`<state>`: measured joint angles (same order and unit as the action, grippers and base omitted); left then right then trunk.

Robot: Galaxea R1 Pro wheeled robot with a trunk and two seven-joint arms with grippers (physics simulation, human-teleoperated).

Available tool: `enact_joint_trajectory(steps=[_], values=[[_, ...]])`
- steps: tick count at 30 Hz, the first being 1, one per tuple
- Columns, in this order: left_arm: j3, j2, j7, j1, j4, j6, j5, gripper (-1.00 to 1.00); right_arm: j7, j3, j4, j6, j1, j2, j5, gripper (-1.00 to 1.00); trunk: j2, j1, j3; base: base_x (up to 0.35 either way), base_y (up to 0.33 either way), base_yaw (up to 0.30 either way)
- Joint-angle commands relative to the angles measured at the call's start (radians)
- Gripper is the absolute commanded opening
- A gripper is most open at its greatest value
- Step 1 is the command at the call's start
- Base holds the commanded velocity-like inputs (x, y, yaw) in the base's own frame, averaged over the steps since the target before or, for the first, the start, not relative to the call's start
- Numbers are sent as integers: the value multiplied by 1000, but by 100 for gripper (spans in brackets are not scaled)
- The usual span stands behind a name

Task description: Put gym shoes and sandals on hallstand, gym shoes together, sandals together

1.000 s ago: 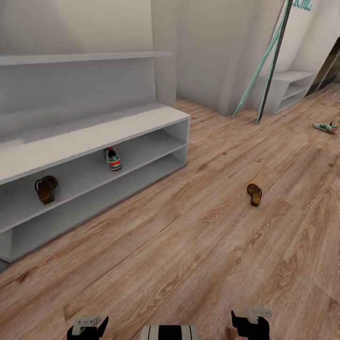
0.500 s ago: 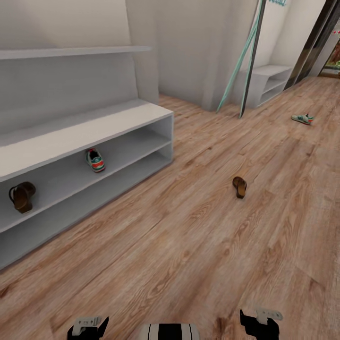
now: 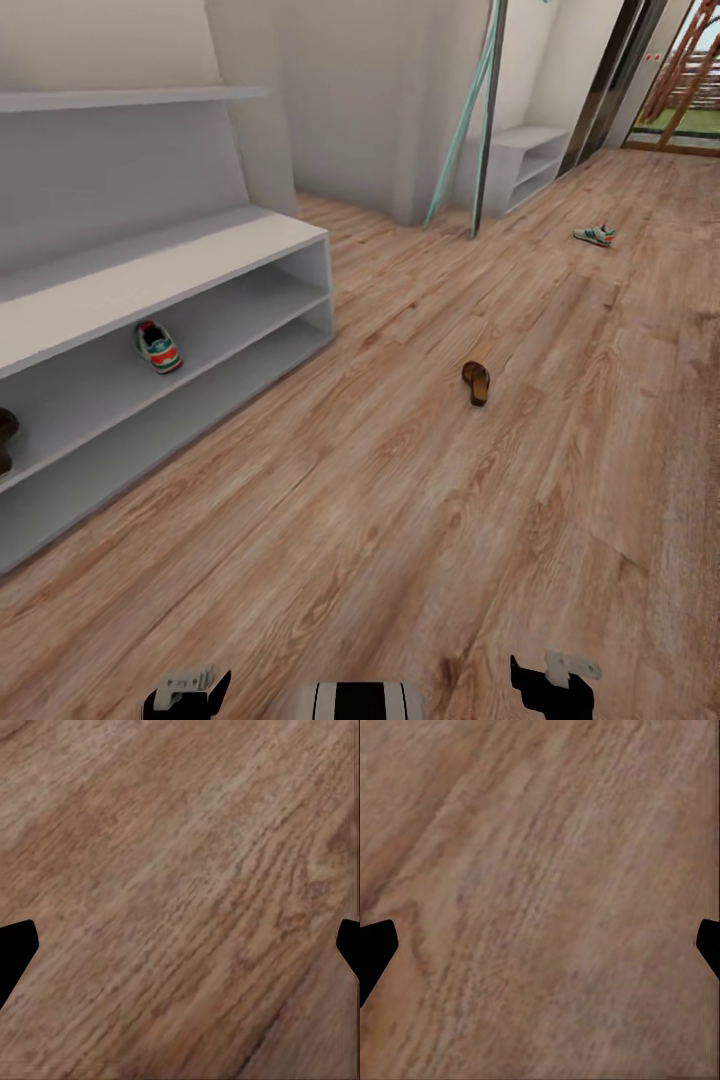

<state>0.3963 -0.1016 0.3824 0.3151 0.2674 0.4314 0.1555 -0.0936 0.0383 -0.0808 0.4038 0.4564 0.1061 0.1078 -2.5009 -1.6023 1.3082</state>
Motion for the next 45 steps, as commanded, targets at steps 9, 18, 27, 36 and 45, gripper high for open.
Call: enact_joint_trajectory(steps=[9, 18, 27, 36, 45], values=[[9, 0, 4, 1, 0, 4, 10, 100, 3, 3, 1, 4, 1, 0, 6, 100, 0, 0, 10, 179, 0, -193], [9, 0, 4, 0, 0, 4, 10, 100, 3, 2, 1, 4, 1, 0, 6, 100, 0, 0, 11, 326, 0, -22], [9, 0, 4, 0, -1, 4, 10, 100, 4, 2, 2, 4, 1, -2, 6, 100, 0, 0, 11, 338, 53, -1], [7, 1, 4, 0, -2, 4, 11, 100, 8, 1, 6, 4, 1, -1, 4, 100, 0, 0, 11, 338, 79, 0], [7, 2, 4, 0, -2, 4, 13, 100, 8, 0, 8, 6, 1, 1, 3, 100, 0, 0, 11, 338, 27, 0]])
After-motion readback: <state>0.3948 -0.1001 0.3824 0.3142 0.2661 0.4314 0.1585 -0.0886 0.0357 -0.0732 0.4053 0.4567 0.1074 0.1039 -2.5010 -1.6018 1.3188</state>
